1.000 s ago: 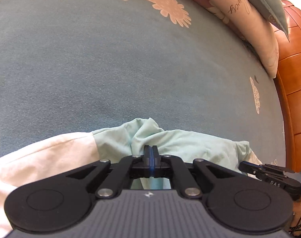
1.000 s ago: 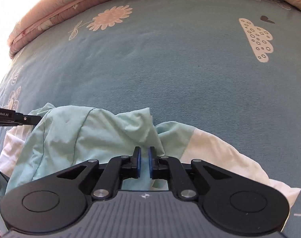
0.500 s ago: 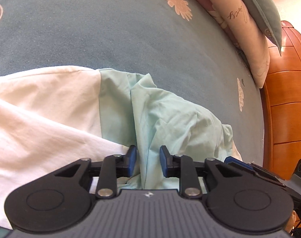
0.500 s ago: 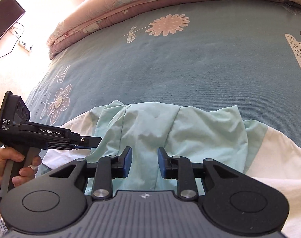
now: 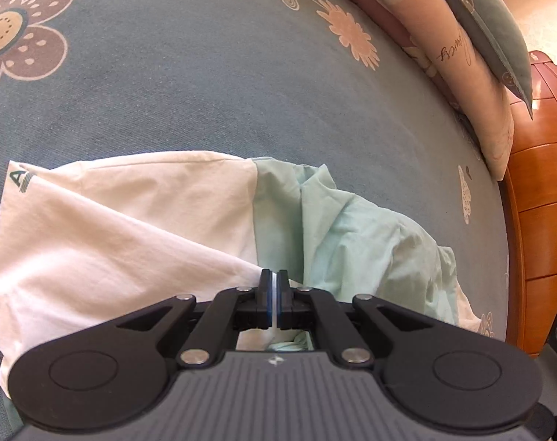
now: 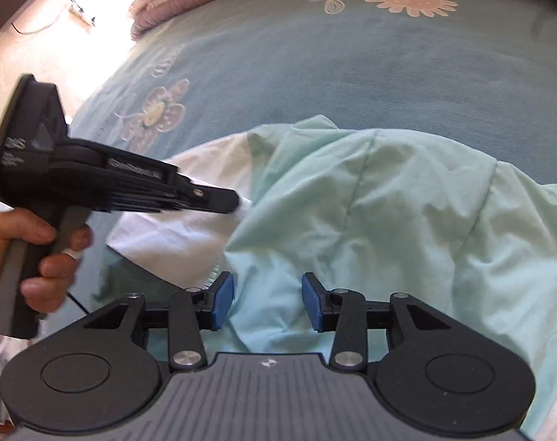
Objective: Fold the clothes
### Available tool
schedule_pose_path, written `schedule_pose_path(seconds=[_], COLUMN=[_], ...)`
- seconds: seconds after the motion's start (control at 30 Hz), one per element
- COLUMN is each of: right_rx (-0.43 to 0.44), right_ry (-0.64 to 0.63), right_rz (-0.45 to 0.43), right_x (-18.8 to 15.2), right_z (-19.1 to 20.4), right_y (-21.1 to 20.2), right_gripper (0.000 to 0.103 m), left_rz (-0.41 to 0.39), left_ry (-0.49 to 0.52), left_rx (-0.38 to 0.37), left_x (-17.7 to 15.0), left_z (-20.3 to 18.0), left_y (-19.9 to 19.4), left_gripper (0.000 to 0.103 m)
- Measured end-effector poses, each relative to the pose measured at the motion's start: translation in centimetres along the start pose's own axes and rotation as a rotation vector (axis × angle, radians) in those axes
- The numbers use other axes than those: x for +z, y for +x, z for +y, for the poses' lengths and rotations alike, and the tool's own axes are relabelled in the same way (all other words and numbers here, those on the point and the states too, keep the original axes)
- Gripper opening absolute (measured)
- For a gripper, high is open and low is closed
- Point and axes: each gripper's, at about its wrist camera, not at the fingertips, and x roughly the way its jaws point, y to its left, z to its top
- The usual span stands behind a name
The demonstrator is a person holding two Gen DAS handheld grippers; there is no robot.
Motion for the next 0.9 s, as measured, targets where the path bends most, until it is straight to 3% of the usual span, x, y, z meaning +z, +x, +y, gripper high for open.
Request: schedule_pose_path(seconds=[0.07, 0.13, 0.17, 0.27, 0.43, 0.53, 0.7, 0.83, 0.9], right_rx=[-0.069, -0.022, -0.039, -0.089, -0.081, -0.083, -0.048, -0.024, -0.015], right_ry=[0.019, 0.103, 0.103, 0.095, 0.088, 0.101, 0.11, 0.076, 0.069], right_rz=[0.012, -0.014, -0.008, 0.013, 0.013, 0.007, -0.055, -0.093, -0.068], right_x=[-0.7, -1.1, -1.1, -1.4, -1.5, -1.8, -1.5, 0.1, 0.5], right_z=[-1.0, -2.1, -2.1, -2.3, -2.5, -2.9, -2.7, -1.3, -1.2], right_y=[-0.2, -1.5, -1.6, -1.3, -0.9, -1.0, -2.9, -2.5, -1.1], right_gripper=[0.046, 0.046, 0.046, 0.046, 0.046, 0.046, 0.046, 0.046, 0.046], left_rz=[0.001, 0.007, 0.009, 0.036, 0.071, 0.055, -0.026, -0.021, -0.002], left_ry=[0.0, 0.01, 0.018, 0.038, 0.021, 0.051, 0.024, 0.03, 0.035], left_rx=[-0.051, -0.119, -0.139, -0.143, -0.184, -0.16, -0.094, -0.084, -0.082], left_x=[-0.2, -0.4, -0.5, -0.8, -1.0, -1.4, -1.4, -1.2, -1.1], left_z=[0.3, 0.0, -0.3, -1.2, -1.7, -2.5, -1.7, -0.7, -0.5], left_y=[-0.7, -1.0, -0.9, 0.5, 3.2, 3.7, 1.3, 0.9, 1.4], left_gripper=[0.0, 0.0, 0.002, 0.009, 0.014, 0.0, 0.0, 0.0, 0.0])
